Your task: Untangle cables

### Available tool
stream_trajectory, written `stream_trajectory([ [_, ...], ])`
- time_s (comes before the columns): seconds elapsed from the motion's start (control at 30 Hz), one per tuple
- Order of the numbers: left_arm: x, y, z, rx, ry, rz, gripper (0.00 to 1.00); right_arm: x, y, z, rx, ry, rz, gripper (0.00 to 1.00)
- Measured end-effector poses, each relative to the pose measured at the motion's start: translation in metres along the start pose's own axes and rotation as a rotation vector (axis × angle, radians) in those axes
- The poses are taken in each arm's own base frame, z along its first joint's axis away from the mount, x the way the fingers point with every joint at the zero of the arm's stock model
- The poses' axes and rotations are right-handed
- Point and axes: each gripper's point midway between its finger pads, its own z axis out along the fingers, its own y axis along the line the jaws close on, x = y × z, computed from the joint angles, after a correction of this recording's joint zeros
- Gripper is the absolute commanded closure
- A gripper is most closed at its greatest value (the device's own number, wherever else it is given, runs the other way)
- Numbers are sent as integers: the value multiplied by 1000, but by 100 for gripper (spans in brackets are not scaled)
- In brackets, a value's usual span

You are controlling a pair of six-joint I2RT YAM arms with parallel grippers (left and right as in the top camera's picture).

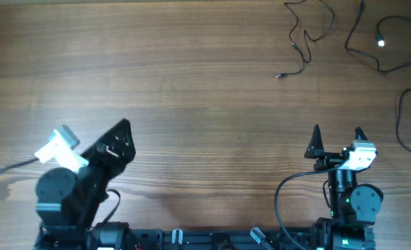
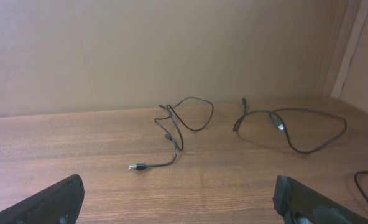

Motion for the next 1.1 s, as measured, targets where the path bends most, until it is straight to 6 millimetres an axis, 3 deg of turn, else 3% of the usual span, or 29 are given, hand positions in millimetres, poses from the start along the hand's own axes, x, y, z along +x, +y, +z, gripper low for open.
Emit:
stream_trajectory([
  [0.1, 15, 19, 6, 46, -39, -25, 0, 0, 0, 0, 0, 0, 0, 0],
  [0.3, 24, 35, 18, 134, -123, -23, 0, 0, 0, 0, 0, 0, 0, 0],
  [0.4, 29, 57, 26, 117, -171, -30, 0, 0, 0, 0, 0, 0, 0, 0],
  [0.67, 15, 92, 43, 36, -336, -41, 0, 0, 0, 0, 0, 0, 0, 0],
  [0.87, 18, 98, 53, 27, -359, 141, 0, 0, 0, 0, 0, 0, 0, 0],
  [0.93, 26, 86, 55, 77, -328, 291, 0, 0, 0, 0, 0, 0, 0, 0],
  [1.1, 39, 76, 58, 133, -278, 479, 0, 0, 0, 0, 0, 0, 0, 0],
])
